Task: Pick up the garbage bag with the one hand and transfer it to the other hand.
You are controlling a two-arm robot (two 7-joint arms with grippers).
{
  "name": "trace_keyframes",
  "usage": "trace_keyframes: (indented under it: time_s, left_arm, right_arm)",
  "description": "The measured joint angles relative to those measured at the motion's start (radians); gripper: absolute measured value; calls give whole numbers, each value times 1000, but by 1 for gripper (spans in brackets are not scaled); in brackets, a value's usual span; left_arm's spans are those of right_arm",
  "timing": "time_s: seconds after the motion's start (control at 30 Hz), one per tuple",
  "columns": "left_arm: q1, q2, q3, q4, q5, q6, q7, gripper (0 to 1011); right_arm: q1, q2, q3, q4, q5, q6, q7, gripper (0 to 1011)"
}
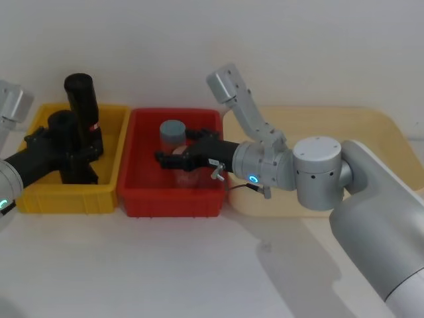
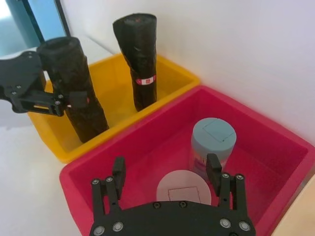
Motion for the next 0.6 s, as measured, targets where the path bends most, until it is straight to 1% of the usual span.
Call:
trace_keyframes:
  time_s: [0.2, 0.6]
  left_arm:
    - [-1, -1, 1, 2, 1, 0, 0, 1001]
    - [-2, -1, 2, 4, 2, 0, 0, 1001]
  right_arm:
    - [16, 0, -10, 29, -10, 4, 7, 1001]
    - [34, 6, -23, 58, -28, 21, 28, 1001]
